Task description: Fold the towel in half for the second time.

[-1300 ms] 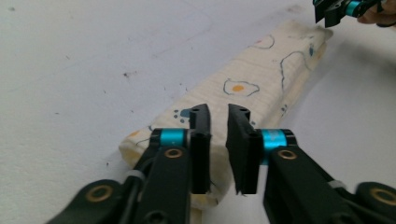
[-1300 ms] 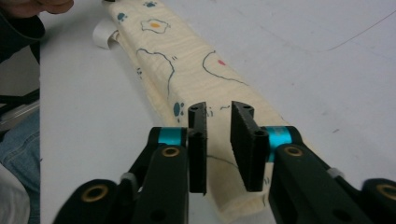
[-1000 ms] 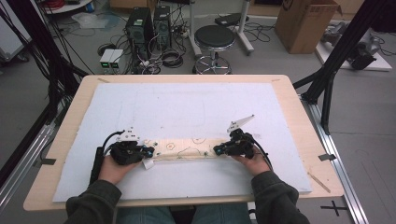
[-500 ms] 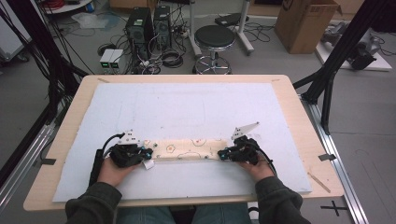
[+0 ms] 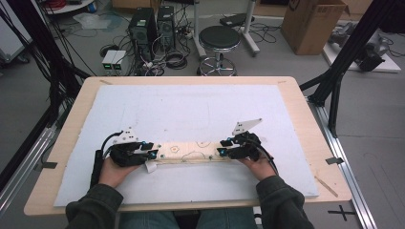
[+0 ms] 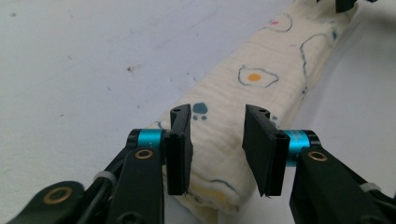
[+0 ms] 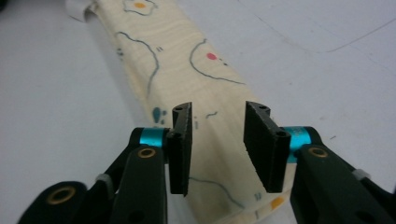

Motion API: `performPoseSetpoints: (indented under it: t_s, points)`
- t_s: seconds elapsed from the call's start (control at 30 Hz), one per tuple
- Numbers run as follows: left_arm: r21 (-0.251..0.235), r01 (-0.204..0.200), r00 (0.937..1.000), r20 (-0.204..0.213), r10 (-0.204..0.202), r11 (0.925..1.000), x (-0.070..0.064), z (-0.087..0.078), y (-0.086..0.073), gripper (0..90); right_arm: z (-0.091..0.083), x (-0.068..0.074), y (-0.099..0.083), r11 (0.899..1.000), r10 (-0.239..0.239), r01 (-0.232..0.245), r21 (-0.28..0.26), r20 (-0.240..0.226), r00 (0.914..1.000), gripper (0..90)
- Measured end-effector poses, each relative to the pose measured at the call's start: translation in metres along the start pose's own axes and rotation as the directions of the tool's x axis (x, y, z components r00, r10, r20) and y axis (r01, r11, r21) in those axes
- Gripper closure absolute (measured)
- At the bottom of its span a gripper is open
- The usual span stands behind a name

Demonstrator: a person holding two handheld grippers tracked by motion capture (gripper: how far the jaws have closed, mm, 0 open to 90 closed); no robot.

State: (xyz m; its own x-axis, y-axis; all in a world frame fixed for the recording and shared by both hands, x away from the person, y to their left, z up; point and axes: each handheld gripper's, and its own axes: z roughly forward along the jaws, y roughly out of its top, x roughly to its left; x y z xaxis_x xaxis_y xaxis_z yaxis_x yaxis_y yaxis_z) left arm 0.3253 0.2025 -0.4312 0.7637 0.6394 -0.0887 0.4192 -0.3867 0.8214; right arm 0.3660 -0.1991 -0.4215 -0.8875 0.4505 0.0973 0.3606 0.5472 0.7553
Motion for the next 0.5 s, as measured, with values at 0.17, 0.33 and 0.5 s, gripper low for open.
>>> performPoseSetpoints:
  t_s: [0.17, 0.33, 0.5]
  points:
    - [0.034, -0.004, 1.0000, 0.003, 0.004, 0.9994, 0.001, 0.004, -0.001, 56.9, 0.006, -0.002, -0.005, 0.998, 0.001, -0.002, 0.056, 0.010, 1.0000, 53.3]
    - [0.063, -0.011, 0.9999, 0.002, 0.011, 0.9980, 0.002, 0.007, -0.005, 54.5, 0.003, -0.002, -0.013, 0.997, -0.006, 0.004, 0.071, 0.022, 0.9997, 51.4]
    - [0.065, -0.010, 0.9999, 0.005, 0.010, 0.9978, 0.002, 0.008, -0.006, 53.3, 0.001, 0.000, -0.017, 0.997, -0.032, 0.030, 0.074, 0.029, 0.9990, 49.8]
